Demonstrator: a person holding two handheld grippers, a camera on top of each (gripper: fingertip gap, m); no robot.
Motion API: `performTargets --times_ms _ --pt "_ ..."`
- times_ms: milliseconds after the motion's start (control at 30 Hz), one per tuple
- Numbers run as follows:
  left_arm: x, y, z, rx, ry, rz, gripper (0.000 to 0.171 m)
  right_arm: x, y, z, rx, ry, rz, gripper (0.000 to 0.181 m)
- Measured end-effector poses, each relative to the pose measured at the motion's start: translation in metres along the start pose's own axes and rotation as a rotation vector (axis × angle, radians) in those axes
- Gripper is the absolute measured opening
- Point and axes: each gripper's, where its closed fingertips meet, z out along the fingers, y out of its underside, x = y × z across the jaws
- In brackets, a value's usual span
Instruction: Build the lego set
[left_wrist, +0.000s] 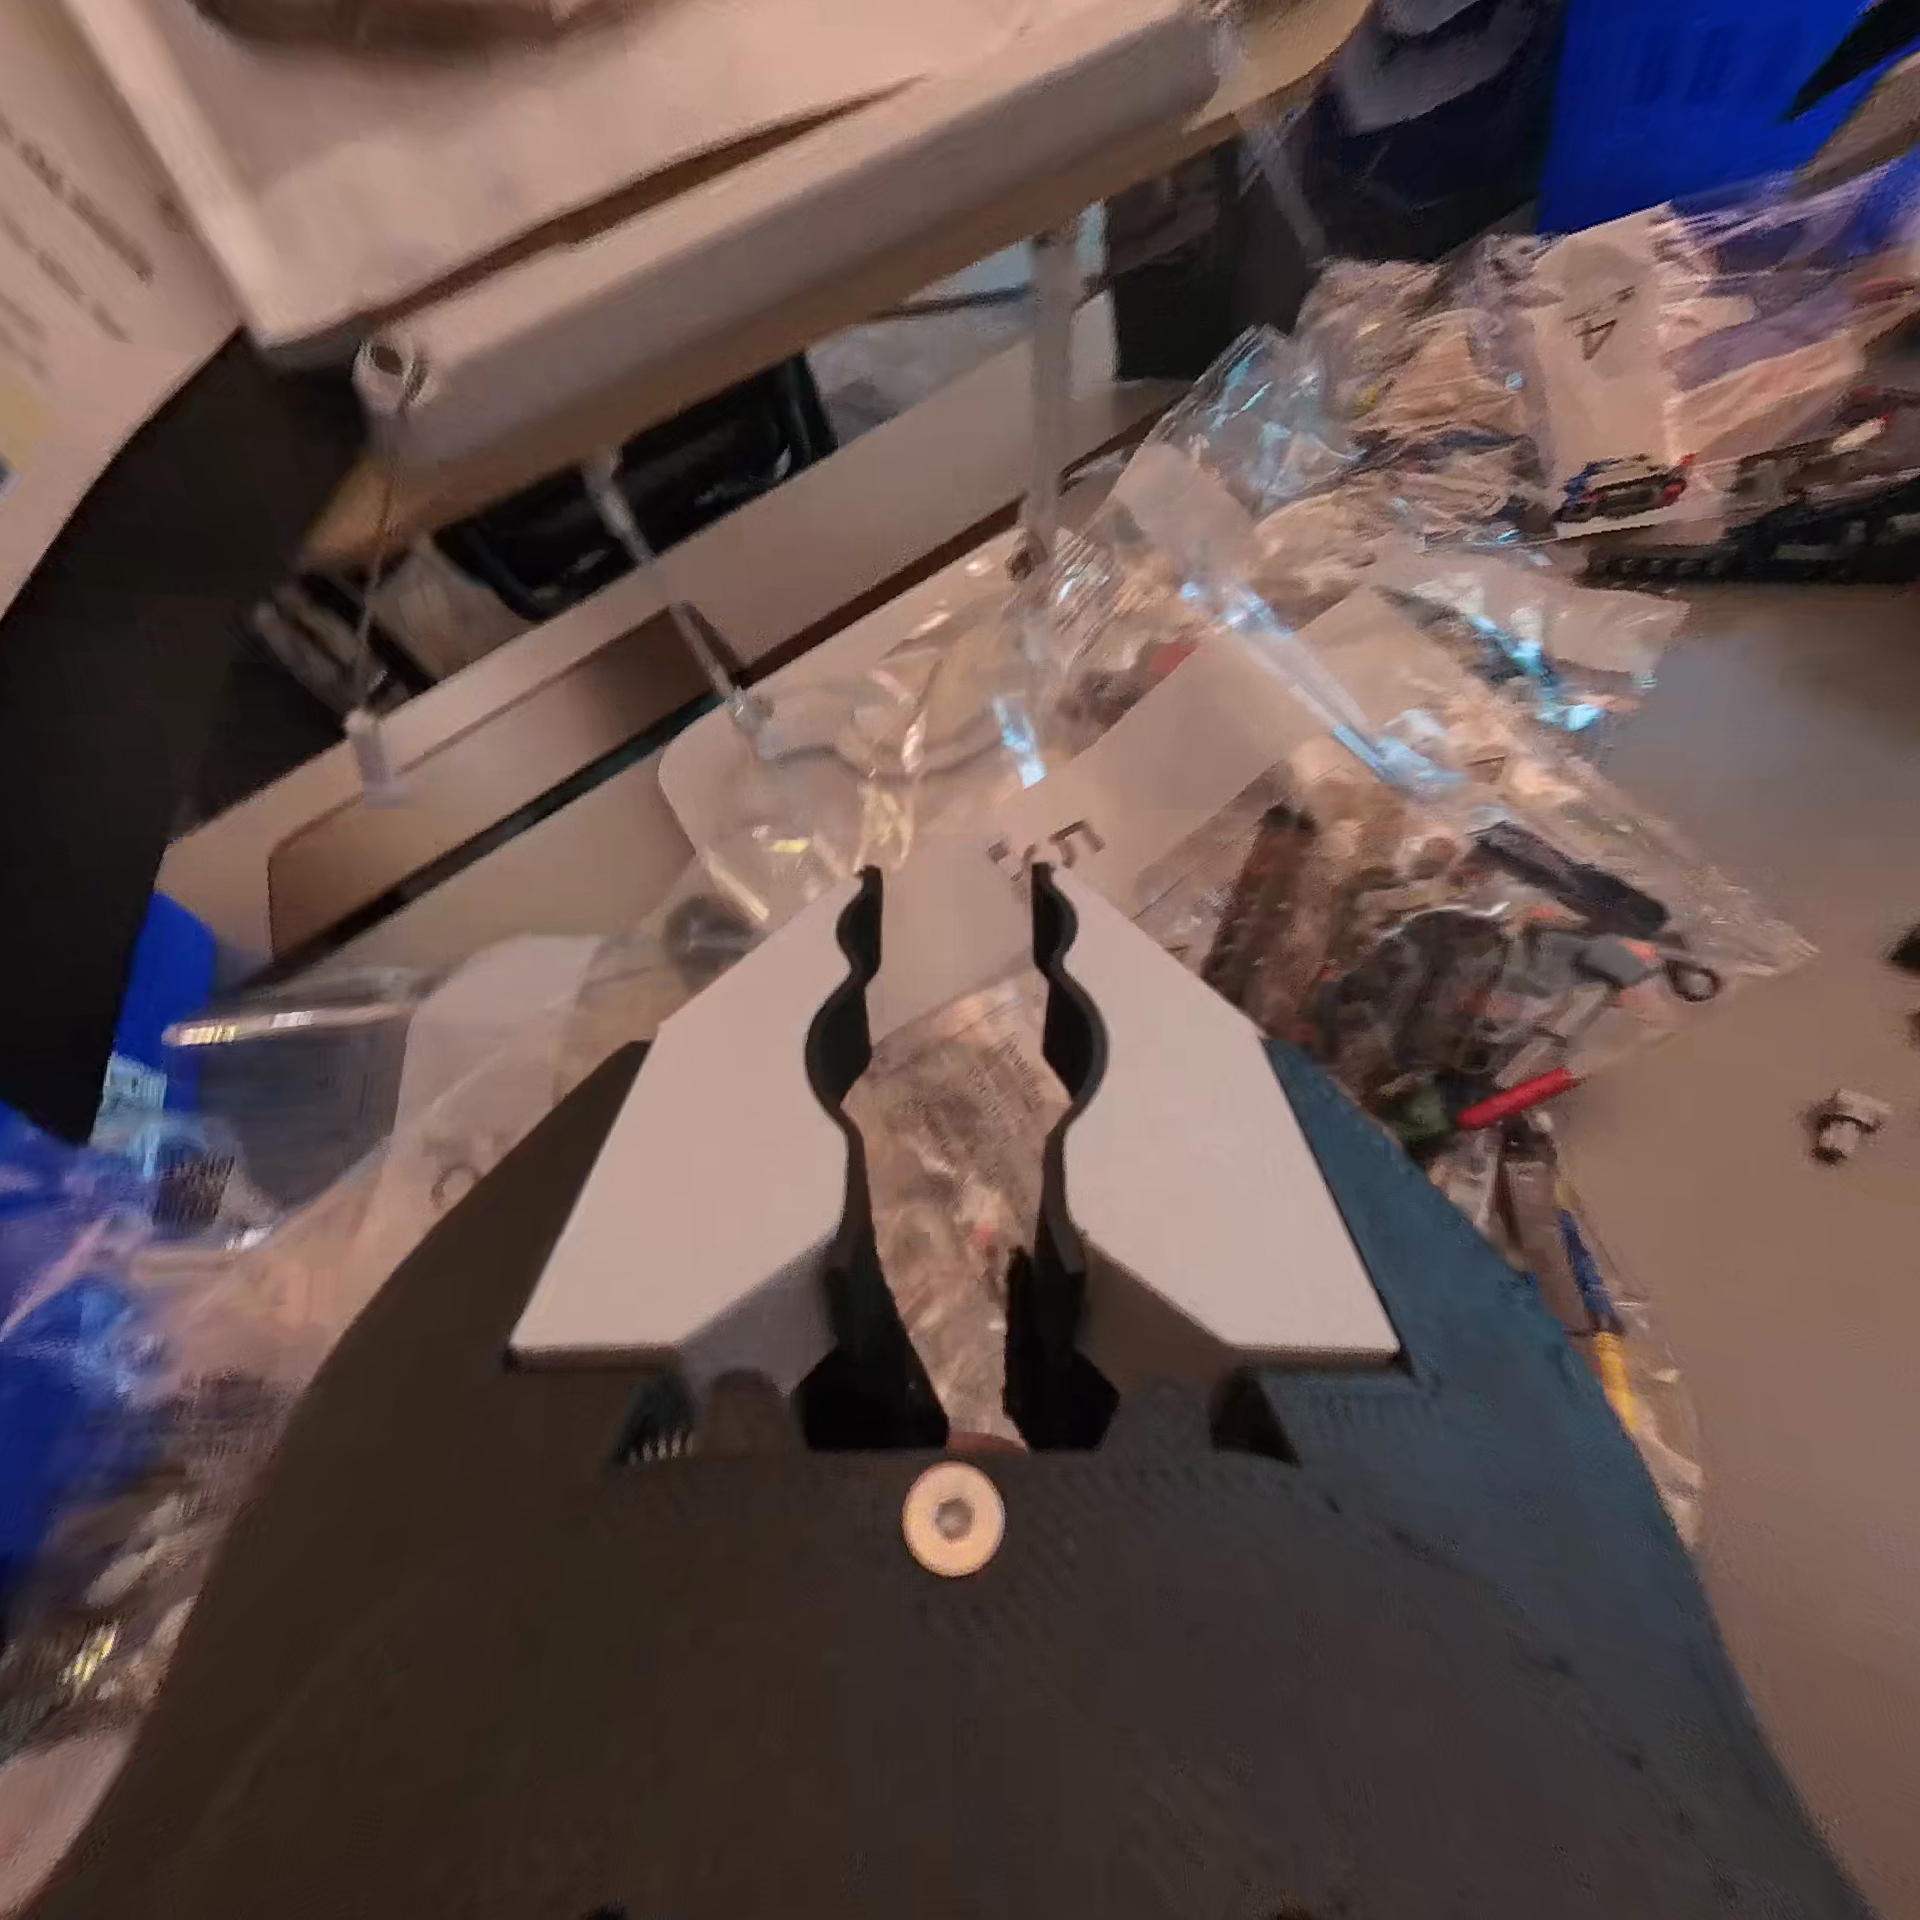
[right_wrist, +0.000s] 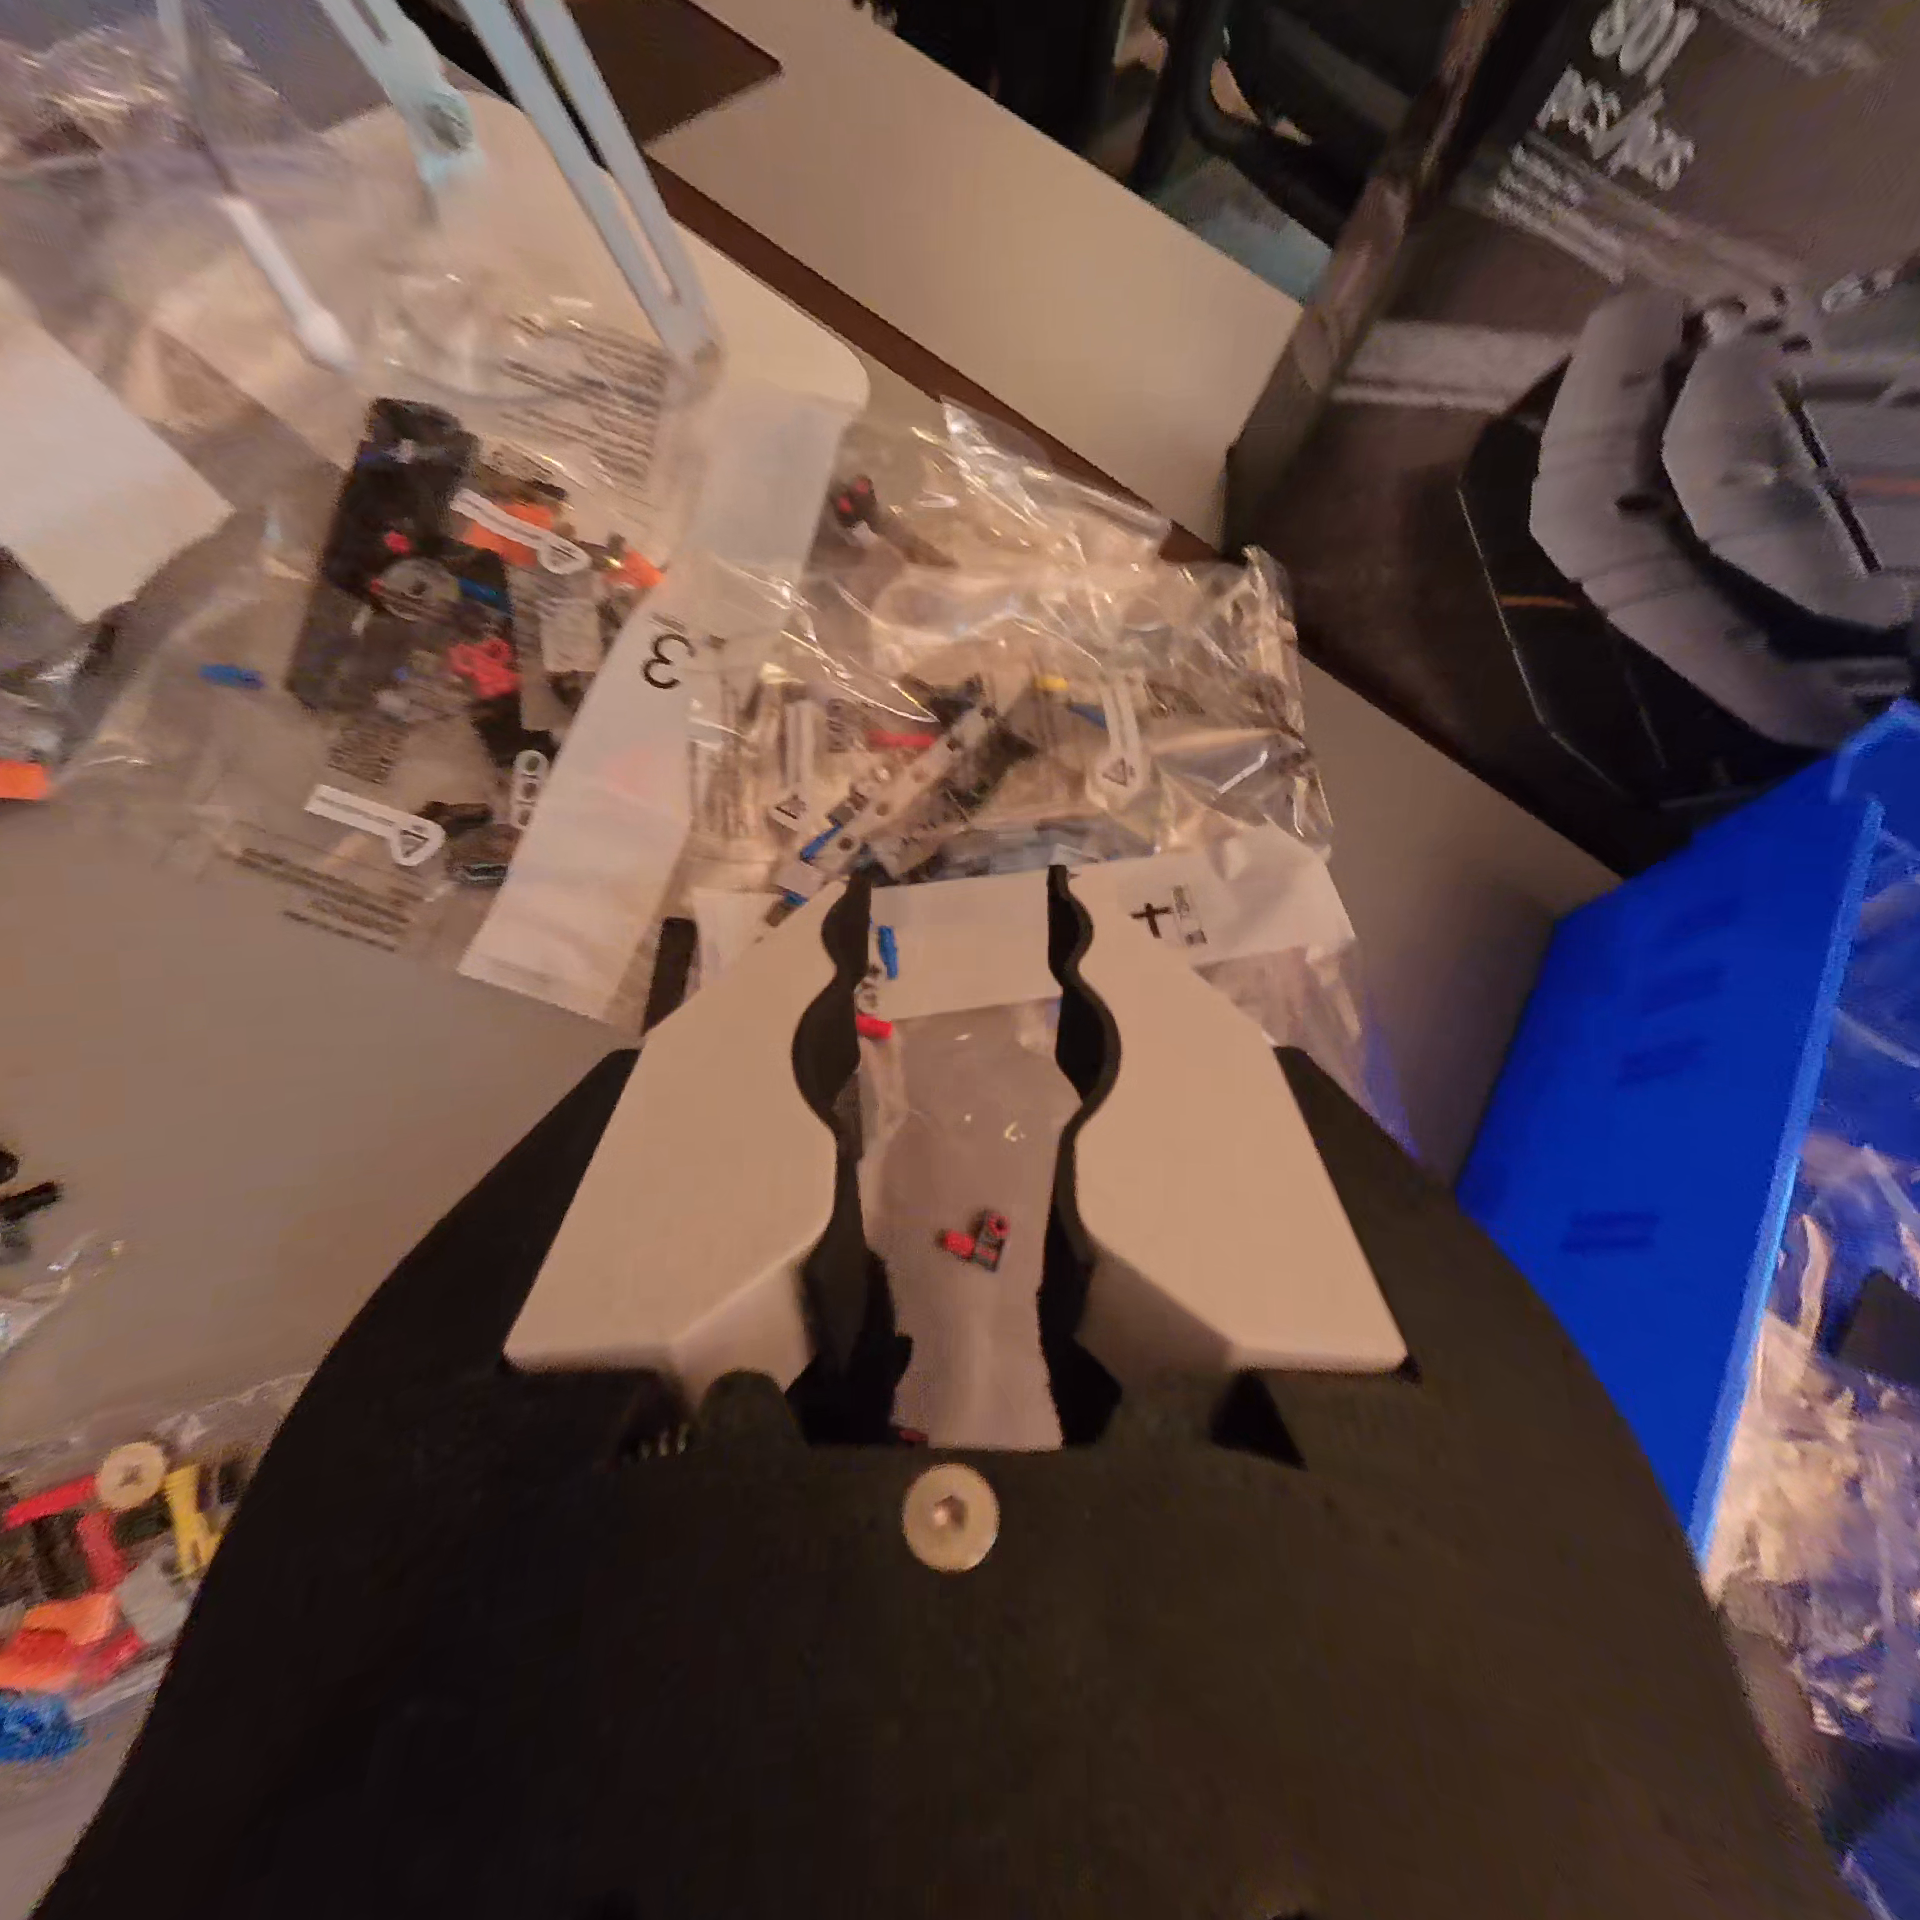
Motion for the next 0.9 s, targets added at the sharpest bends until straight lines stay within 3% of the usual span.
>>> performTargets --times_ms 200,467,667,900 --pt "0.034 -0.008 0.007 0.022 0.102 0.089 0.026 0.032 0.030 0.018 -0.121 -0.006 0.124 0.044" --pt "0.048 -0.010 0.008 0.040 0.172 0.080 0.023 0.028 0.076 0.047 -0.395 -0.068 0.098 0.044" --pt "0.050 -0.009 0.010 0.039 0.180 0.075 0.023 0.034 0.078 0.049 -0.383 -0.035 0.022 0.001" --pt "0.052 -0.007 0.011 0.035 0.191 0.077 0.023 0.024 0.054 0.037 -0.300 -0.032 -0.071 0.000"
